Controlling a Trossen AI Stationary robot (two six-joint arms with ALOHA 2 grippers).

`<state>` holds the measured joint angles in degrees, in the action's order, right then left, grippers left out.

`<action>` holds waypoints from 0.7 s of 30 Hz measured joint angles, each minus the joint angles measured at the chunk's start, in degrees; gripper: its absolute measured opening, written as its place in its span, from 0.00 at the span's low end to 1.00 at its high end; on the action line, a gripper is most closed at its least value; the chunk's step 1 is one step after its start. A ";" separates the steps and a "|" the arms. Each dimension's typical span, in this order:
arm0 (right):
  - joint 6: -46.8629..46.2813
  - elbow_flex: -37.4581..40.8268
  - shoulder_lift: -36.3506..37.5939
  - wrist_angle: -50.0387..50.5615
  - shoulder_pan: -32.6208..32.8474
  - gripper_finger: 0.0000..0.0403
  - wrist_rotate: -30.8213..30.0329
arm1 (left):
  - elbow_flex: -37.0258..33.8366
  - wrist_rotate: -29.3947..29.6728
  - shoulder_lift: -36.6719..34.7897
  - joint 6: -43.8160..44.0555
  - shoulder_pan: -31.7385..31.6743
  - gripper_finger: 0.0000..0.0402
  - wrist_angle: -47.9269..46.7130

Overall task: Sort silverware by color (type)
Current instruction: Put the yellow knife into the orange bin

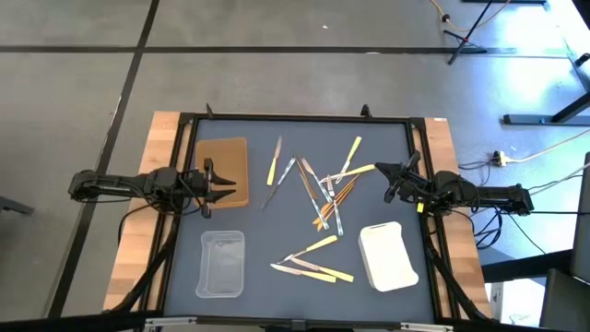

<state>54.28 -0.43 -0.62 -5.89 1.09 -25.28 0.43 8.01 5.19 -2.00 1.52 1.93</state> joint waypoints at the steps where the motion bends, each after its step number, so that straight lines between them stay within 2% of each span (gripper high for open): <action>1: 0.00 -0.01 0.00 0.00 0.02 0.00 -0.02 | 0.00 0.00 -0.01 0.01 0.02 0.25 0.02; 18: -0.02 0.01 0.01 0.03 0.01 0.00 0.03 | 0.00 0.00 -0.01 0.00 0.01 0.25 0.02; 21: -5.00 0.00 0.00 0.22 -0.01 0.00 1.56 | 0.00 0.00 -0.01 0.02 0.02 0.25 0.02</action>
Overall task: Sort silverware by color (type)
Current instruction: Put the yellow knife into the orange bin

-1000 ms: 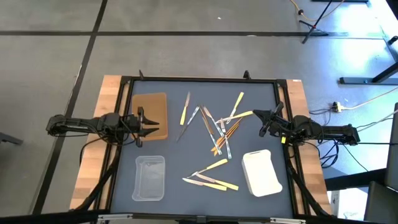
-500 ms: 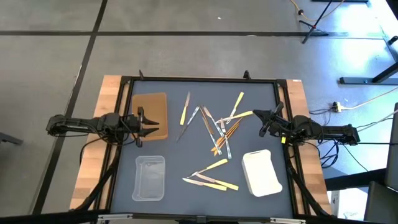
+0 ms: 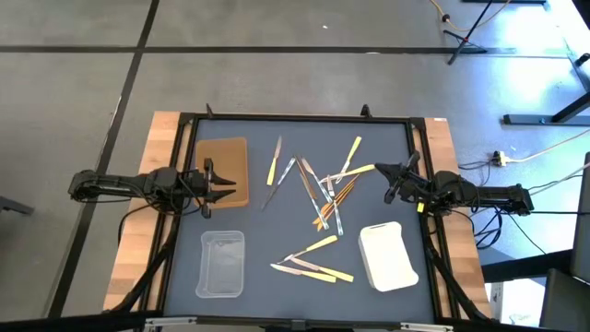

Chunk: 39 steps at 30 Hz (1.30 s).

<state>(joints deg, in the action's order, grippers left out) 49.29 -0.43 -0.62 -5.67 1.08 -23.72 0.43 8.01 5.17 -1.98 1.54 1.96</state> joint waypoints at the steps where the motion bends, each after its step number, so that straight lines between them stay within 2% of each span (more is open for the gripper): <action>1: -3.82 -0.01 0.01 0.03 0.01 0.00 0.58 | 0.00 0.00 0.00 0.00 -0.02 0.25 0.00; 7: -29.59 -0.02 0.01 1.65 0.01 0.00 3.66 | 0.00 0.00 0.00 0.00 0.00 0.25 0.00; 12: -48.59 -0.02 0.02 2.13 0.00 0.00 9.68 | 0.00 0.02 0.00 0.02 0.00 0.25 0.00; 16: -51.84 -0.02 0.02 2.33 0.02 0.00 12.64 | 0.00 0.00 0.02 0.02 0.00 0.25 0.00; 26: -53.41 -0.02 0.02 2.28 0.01 0.03 13.91 | 0.00 0.00 0.01 0.04 0.00 0.25 0.00; 29: -56.49 -0.02 0.02 2.12 0.02 0.12 13.40 | 0.00 0.00 0.00 0.04 0.00 0.25 0.00; 39: -59.70 -0.02 0.02 2.10 0.02 0.62 10.88 | 0.00 0.01 0.00 0.04 -0.01 0.25 0.00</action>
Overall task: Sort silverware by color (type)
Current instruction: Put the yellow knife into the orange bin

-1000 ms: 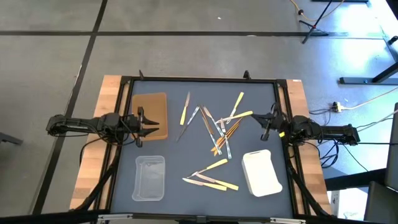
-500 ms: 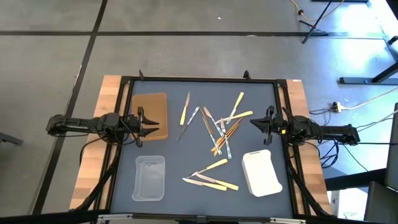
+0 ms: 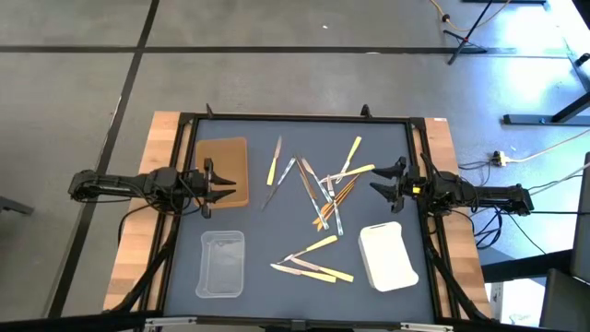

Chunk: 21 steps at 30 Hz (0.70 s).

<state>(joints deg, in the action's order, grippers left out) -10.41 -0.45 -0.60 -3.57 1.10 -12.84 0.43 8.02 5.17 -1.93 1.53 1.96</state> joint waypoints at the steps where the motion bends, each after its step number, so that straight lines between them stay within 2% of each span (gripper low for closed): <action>1: 0.00 0.00 0.00 0.00 0.00 0.65 0.00 | 0.00 0.01 0.02 0.00 -0.01 0.25 0.00; 4: 0.00 0.00 0.00 -0.06 0.00 0.73 0.00 | 0.00 0.01 0.00 0.00 0.01 0.25 0.00; 7: 0.15 0.00 -0.02 -1.74 0.00 0.75 -0.01 | 0.00 0.00 0.01 0.00 0.01 0.25 0.00; 14: 1.26 -4.54 -0.04 -2.43 0.00 0.74 -0.02 | 0.00 0.01 0.01 0.00 -0.01 0.25 0.03; 21: 1.86 -14.07 -2.47 6.48 0.00 0.74 -0.32 | 0.00 0.02 0.01 -0.01 0.00 0.25 0.05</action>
<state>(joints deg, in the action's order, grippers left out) -8.56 -14.52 -3.07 2.91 1.10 -13.16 0.43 8.04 5.18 -1.94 1.54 2.00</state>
